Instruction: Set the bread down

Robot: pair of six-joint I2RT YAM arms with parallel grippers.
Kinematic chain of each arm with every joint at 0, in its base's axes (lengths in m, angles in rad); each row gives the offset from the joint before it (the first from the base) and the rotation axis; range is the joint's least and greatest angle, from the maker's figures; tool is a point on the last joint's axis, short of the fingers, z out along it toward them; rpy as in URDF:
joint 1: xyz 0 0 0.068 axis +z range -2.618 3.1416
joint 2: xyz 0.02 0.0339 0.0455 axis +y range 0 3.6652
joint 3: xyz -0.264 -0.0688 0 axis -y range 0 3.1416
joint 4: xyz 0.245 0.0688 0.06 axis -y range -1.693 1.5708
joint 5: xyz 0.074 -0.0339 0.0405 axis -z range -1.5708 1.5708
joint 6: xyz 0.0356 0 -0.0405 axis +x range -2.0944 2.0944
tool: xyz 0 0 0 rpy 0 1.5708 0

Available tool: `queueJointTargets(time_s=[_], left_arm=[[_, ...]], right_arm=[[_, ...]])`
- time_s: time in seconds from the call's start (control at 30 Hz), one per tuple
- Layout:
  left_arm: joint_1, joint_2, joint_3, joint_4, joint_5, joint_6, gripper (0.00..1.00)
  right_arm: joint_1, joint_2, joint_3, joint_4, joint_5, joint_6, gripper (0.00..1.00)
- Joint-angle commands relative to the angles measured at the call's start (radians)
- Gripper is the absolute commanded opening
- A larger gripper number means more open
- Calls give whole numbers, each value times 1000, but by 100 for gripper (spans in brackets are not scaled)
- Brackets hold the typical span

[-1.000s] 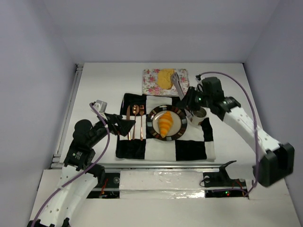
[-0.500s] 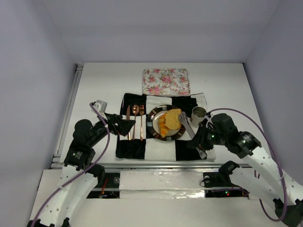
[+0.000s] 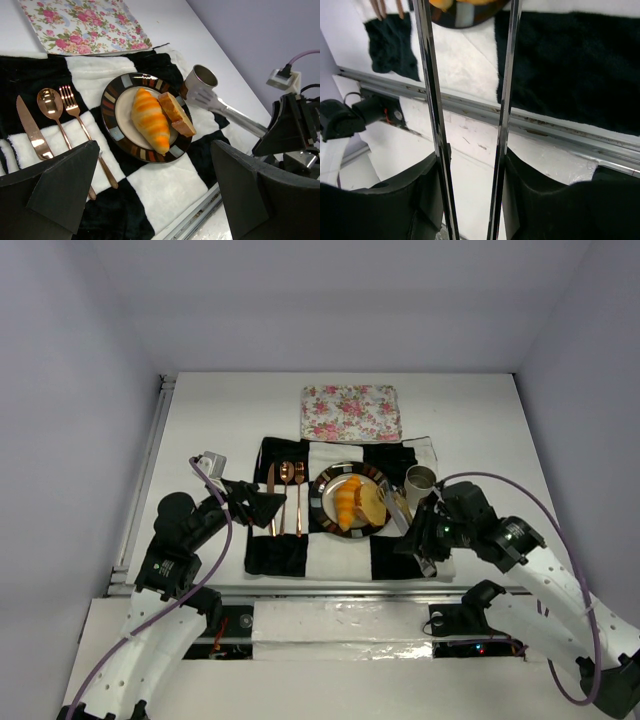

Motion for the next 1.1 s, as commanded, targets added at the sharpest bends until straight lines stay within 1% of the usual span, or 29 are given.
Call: queueJointTargets(time_s=[0.0,0.13,0.2,0.3,0.33,0.4,0.43,0.47,0.53,0.57,0.63,0.67,0.7,0.8,0.83,0.97,1.0,1.03,1.07], left_arm=[[-6,3,-2,40,9,-3,95],[-6,-3,-2,42,14,-2,95],[-6,-6,-4,43,15,-3,95],[-6,-9,-4,45,18,-3,95],[-6,-11,-5,45,20,-3,95],[-6,-15,-2,43,21,-3,95],[-6,-17,-4,42,21,-3,95],[-6,-18,-4,42,20,-3,95],[-6,-26,-5,43,23,-3,95],[-6,-29,-4,43,23,-3,95],[-6,-35,-5,45,27,-3,95],[-6,-38,-4,45,27,-3,95],[-6,-46,-4,45,27,-3,95],[-6,-58,-4,45,27,-2,95],[-6,-63,-4,45,26,-2,95],[-24,-75,-4,43,24,0,95],[-24,-77,-4,42,23,1,95],[-24,-80,-2,39,18,1,95],[-35,-80,-1,37,15,1,95]], right_arm=[[5,-12,108,20,54,-3,47],[5,-21,173,6,101,-4,46],[5,-11,214,38,124,-12,44],[5,74,298,89,245,-70,43],[5,151,325,98,355,-88,43],[-4,235,389,124,458,-143,41],[-38,271,441,148,504,-168,41],[-73,340,463,176,503,-193,41],[-162,422,536,224,471,-260,41],[-257,506,558,241,432,-283,41],[-354,595,601,265,392,-325,40],[-438,641,644,271,350,-337,40],[-478,725,662,273,342,-351,39],[-581,827,711,274,327,-378,38],[-595,880,718,276,331,-385,38],[-629,1006,747,276,385,-467,38],[-629,1049,748,278,379,-524,38],[-638,1049,745,284,379,-555,38],[-638,1069,733,296,347,-588,39]])
